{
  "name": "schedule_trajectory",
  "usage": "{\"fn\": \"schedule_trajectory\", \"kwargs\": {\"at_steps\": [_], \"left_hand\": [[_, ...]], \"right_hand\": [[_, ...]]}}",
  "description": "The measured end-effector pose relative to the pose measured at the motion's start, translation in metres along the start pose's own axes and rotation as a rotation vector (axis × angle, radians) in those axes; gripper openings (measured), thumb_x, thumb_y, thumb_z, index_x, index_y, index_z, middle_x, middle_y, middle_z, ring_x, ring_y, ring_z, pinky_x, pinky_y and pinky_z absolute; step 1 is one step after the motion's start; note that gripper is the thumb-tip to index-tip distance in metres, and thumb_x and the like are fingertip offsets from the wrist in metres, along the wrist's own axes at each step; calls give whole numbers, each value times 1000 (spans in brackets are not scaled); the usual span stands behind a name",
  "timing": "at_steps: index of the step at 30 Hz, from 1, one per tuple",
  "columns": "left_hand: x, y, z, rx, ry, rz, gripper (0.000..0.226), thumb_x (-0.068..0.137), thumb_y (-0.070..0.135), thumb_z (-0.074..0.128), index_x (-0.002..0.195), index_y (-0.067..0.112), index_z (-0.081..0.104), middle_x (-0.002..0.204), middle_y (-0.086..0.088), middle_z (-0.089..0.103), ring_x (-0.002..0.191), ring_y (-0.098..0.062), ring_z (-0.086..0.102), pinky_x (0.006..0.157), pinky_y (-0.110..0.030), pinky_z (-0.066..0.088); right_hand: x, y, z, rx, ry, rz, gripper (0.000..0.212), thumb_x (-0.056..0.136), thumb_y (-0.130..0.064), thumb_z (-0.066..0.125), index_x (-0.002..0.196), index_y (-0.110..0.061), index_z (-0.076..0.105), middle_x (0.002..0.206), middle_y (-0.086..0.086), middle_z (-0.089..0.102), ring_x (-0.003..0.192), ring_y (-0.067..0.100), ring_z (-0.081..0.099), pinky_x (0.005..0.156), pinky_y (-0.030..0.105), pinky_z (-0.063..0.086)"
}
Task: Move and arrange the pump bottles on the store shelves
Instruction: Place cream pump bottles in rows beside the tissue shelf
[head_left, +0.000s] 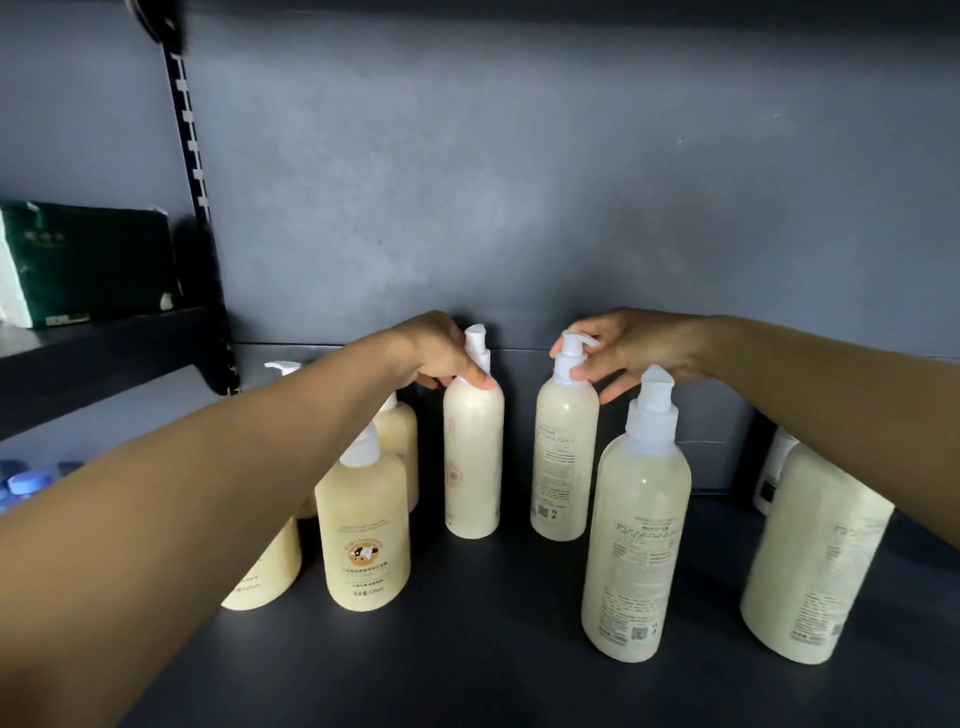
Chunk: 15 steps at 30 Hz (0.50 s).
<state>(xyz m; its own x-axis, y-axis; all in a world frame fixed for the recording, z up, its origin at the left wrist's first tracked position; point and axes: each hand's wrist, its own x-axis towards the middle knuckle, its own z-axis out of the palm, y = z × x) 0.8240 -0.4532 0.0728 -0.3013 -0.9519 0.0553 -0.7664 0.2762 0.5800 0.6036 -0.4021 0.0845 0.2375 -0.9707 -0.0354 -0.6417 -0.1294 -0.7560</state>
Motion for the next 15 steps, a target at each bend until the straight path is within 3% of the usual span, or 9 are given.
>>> {"fn": "schedule_trajectory", "kwargs": {"at_steps": [3,6,8,10,11,15], "left_hand": [[-6,0,5,142,161,-5,39,74,41,74,63,14,48,68,1,52,76,-21,53,58,-24,38],[-4,-5,8,10,132,17,30,76,32,76,85,15,53,89,2,55,88,-20,53,76,-24,43],[-3,-8,5,-111,46,14,30,74,21,78,96,13,58,97,-4,57,87,-21,54,90,-31,48],[0,-12,4,-111,44,3,34,73,17,79,101,9,62,97,-6,59,86,-22,56,95,-35,48],[2,-13,4,-98,61,-4,37,72,19,80,103,7,63,96,-6,59,85,-22,56,94,-34,48],[3,-13,3,-81,118,-29,47,71,26,81,108,3,64,95,-8,61,83,-24,58,90,-32,49]], "right_hand": [[4,0,11,-83,148,-12,33,84,-10,69,112,3,55,98,7,66,83,18,67,81,39,57],[9,4,20,-102,294,-34,38,79,-20,76,103,2,56,107,1,66,91,17,65,82,48,57],[8,11,22,-27,213,-34,33,81,-14,73,109,-10,56,113,-8,63,89,8,62,79,36,59],[6,16,22,59,41,-15,49,82,0,69,113,-32,49,110,-18,57,91,0,59,65,17,57],[5,18,22,78,-5,-17,59,80,6,68,112,-39,46,109,-21,55,91,-2,58,61,13,55],[7,24,27,51,53,-70,68,79,4,71,115,-46,42,110,-3,59,87,4,61,62,17,57]]}}
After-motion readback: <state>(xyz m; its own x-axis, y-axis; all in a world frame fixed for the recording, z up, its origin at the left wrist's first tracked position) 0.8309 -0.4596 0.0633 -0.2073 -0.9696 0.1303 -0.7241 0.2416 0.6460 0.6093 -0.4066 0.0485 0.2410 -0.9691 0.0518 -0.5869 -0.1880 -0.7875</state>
